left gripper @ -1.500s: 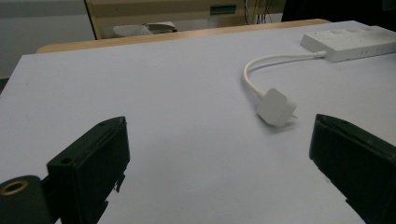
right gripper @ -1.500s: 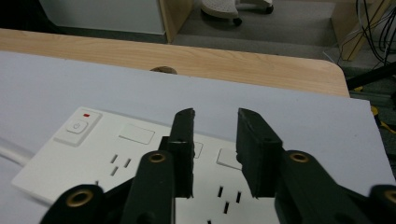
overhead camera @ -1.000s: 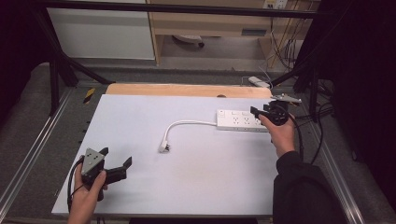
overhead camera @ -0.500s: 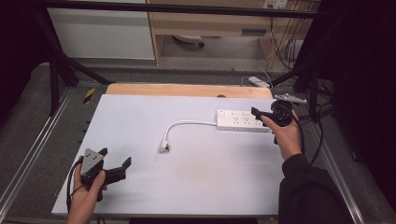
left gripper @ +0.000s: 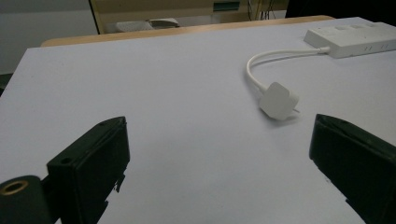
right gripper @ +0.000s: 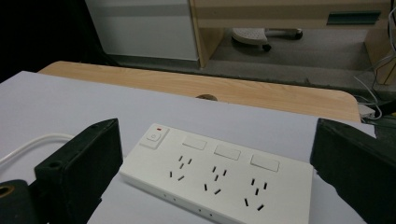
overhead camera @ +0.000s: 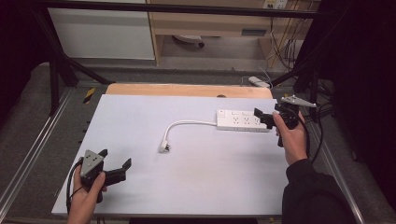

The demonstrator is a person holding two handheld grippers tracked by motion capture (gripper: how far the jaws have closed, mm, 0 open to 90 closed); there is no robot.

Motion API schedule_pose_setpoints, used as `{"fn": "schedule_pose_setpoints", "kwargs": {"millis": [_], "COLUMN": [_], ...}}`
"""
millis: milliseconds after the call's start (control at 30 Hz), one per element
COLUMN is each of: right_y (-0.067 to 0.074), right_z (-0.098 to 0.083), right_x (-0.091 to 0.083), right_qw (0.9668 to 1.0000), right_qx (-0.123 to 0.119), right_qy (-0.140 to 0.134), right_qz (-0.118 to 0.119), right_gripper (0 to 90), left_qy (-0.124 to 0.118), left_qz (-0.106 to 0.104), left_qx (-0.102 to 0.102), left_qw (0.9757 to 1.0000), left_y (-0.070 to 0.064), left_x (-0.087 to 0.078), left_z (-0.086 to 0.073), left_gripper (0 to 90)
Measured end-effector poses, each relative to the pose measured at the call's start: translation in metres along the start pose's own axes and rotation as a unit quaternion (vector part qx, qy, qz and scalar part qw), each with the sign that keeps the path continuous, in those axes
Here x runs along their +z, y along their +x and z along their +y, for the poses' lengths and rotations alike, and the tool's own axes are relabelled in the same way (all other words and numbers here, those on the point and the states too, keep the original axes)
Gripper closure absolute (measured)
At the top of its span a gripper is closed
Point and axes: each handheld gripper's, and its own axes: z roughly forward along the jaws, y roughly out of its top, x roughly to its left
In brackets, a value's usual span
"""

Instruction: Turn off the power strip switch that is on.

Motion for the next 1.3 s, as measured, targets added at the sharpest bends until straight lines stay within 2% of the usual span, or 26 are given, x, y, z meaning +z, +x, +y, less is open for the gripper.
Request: {"fn": "schedule_pose_setpoints", "kwargs": {"millis": [133,333,467,633,900,1300], "right_y": [0.001,0.004,0.009,0.012,0.017,0.019], "right_z": [-0.002,-0.009,-0.017,-0.029,-0.048,-0.073], "right_x": [-0.010,-0.025,-0.035,-0.046,-0.065,-0.091], "right_qw": [0.9998,0.9996,0.9989,0.9968,0.9942,0.9937], "right_qx": [-0.007,-0.009,-0.018,-0.032,-0.046,-0.043], "right_qy": [-0.012,-0.028,-0.042,-0.072,-0.097,-0.104], "right_qz": [0.012,-0.001,-0.013,-0.011,0.000,0.003], "right_gripper": [4.9,3.5,3.0,2.5,1.8,1.8], "left_qy": [0.000,-0.001,-0.001,-0.002,-0.005,-0.005], "left_qz": [0.001,0.001,0.000,-0.002,0.000,-0.005], "left_qx": [-0.002,-0.007,-0.006,-0.006,-0.006,-0.006], "left_qw": [1.0000,1.0000,1.0000,1.0000,1.0000,1.0000], "left_y": [0.000,0.001,0.000,0.000,0.001,0.000], "left_x": [-0.001,-0.003,-0.004,-0.006,-0.009,-0.009], "left_z": [-0.001,-0.001,-0.001,-0.002,-0.002,-0.002], "left_gripper": [4.9,4.9,4.8,4.8,4.9,4.9]}}
